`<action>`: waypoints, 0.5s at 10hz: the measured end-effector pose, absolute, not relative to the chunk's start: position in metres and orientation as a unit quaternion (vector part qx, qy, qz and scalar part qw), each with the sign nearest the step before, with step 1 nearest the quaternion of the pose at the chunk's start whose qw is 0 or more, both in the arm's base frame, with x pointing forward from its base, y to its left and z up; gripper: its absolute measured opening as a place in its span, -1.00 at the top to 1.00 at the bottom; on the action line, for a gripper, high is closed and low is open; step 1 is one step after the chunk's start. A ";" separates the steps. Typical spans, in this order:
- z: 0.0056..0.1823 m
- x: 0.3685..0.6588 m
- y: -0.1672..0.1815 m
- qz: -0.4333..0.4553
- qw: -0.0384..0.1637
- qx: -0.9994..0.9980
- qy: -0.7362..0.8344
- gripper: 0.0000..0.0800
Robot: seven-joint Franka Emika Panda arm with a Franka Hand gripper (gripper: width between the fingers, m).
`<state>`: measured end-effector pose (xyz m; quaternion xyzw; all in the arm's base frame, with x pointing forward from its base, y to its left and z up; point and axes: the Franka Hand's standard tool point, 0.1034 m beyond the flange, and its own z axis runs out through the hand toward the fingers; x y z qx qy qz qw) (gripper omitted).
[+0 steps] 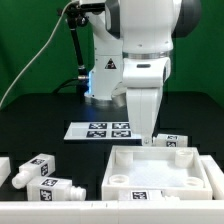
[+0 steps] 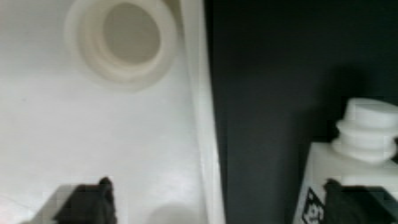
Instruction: Assemble one leg
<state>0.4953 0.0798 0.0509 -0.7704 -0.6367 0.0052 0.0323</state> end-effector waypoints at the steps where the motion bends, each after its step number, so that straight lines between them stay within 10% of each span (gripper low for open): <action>1: 0.062 0.491 0.083 0.003 0.027 -0.792 -0.610 -0.57; 5: 0.082 0.471 0.142 -0.026 0.018 -0.900 -0.435 -0.62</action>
Offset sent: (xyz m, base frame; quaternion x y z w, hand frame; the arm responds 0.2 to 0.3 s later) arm -0.0181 0.0611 0.0159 -0.0646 0.0163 0.2838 0.9566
